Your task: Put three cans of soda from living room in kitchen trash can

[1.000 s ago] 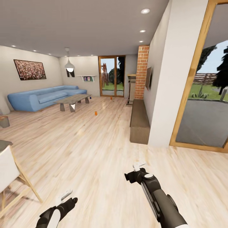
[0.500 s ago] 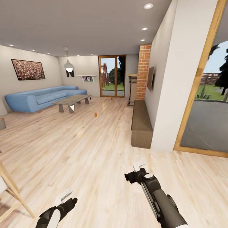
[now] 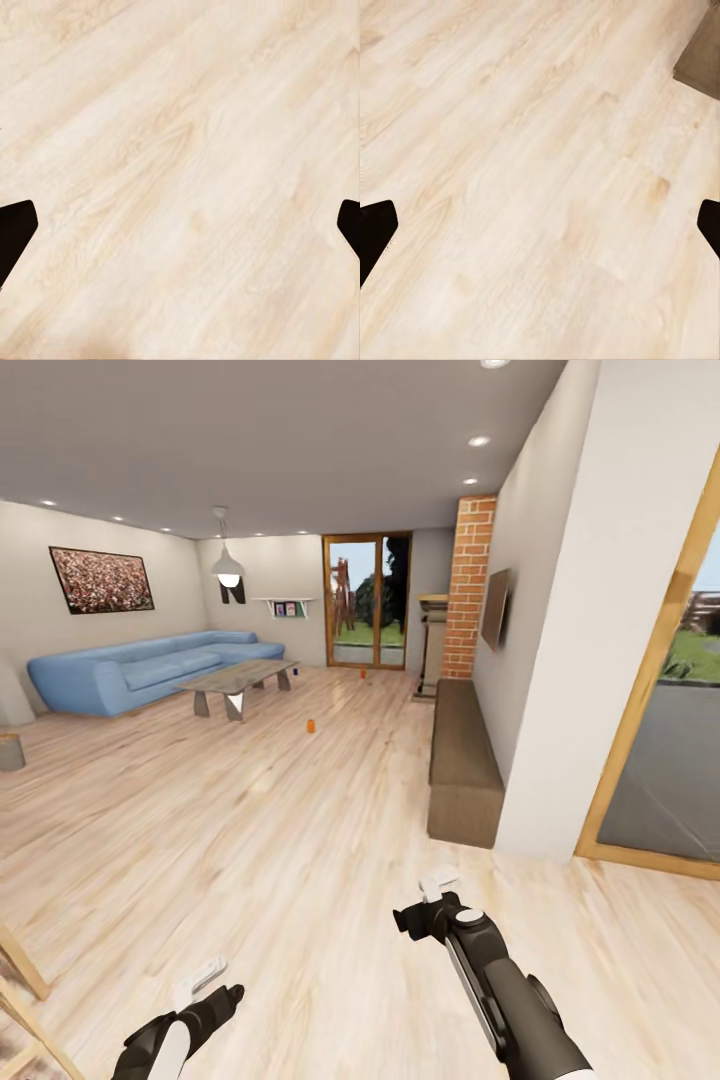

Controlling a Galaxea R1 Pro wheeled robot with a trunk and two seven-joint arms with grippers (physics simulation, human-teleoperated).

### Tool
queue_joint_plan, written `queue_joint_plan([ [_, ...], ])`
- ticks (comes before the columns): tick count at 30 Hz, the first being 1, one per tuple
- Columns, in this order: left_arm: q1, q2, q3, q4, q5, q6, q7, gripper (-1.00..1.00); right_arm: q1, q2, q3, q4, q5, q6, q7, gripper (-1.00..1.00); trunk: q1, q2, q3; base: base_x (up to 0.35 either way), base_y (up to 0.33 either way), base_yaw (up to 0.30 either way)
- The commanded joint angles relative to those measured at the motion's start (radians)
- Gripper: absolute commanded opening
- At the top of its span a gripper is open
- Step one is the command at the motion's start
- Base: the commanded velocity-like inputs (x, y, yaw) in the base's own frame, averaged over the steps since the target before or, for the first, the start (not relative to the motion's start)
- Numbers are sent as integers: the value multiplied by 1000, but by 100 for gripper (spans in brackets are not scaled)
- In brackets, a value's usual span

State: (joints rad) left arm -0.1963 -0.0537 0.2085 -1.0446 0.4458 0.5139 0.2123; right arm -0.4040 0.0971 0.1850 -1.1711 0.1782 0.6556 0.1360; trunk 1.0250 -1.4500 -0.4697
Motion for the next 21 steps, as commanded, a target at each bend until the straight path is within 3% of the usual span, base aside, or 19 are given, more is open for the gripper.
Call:
queue_joint_plan([
  [1, 0, 0, 0, 0, 0, 0, 0, 100, 0, 0, 0, 0, 0, 0, 0, 100, 0, 0, 0, 349, 0, 264],
  [15, 0, 0, 0, 0, 1, 0, 0, 100, 0, -1, 20, -3, 1, 1, 1, 100, 0, 0, 0, 349, 0, 288],
  [21, 0, 0, 0, 0, 1, 0, 1, 100, 1, -3, 28, -22, 1, 4, 1, 100, 0, 0, 0, 349, 0, 118],
])
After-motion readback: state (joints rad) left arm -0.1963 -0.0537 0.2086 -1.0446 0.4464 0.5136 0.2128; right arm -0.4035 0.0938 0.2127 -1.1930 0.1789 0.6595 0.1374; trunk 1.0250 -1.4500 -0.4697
